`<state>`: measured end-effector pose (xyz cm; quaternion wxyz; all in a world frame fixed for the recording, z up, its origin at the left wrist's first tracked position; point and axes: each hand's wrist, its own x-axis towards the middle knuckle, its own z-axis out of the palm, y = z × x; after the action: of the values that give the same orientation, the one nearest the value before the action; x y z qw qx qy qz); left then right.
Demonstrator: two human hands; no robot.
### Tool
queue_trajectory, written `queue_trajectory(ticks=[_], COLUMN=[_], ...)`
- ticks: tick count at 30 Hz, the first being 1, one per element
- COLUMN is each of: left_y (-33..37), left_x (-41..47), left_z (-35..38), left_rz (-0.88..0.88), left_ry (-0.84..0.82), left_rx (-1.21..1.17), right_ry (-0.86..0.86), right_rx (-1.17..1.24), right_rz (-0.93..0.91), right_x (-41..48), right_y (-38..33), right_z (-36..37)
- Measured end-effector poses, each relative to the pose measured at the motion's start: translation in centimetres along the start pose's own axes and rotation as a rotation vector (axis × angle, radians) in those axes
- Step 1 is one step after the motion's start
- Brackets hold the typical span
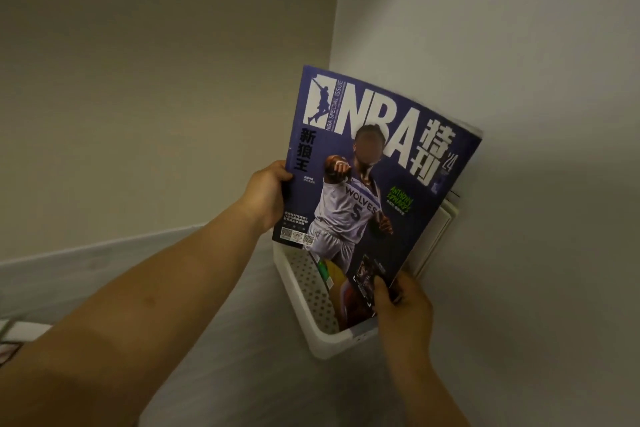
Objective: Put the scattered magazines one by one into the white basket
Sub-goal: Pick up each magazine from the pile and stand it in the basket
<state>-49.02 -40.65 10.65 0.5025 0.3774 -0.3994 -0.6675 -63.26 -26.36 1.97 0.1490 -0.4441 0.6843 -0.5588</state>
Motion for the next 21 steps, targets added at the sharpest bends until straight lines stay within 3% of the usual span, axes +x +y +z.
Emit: queue_trajectory(ticks=[7,16,21], left_y=[-2.2,-5.2,-5.4], left_x=[2.5,4.2,4.4], left_z=[1.4,-0.3,-0.9], left_rz=[-0.034,-0.06,-0.029], left_ry=[0.03,0.059,-0.01], left_rx=[0.207,0.425,0.537], right_ry=[-0.03,-0.043,0.005], right_rx=[-0.132,-0.292,-0.215], right_rz=[0.035,-0.078,-0.048], right_x=[-0.3,-0.4,-0.8], right_y=[1.6,2.5,2.9], right_z=[0.3,1.1,1.3])
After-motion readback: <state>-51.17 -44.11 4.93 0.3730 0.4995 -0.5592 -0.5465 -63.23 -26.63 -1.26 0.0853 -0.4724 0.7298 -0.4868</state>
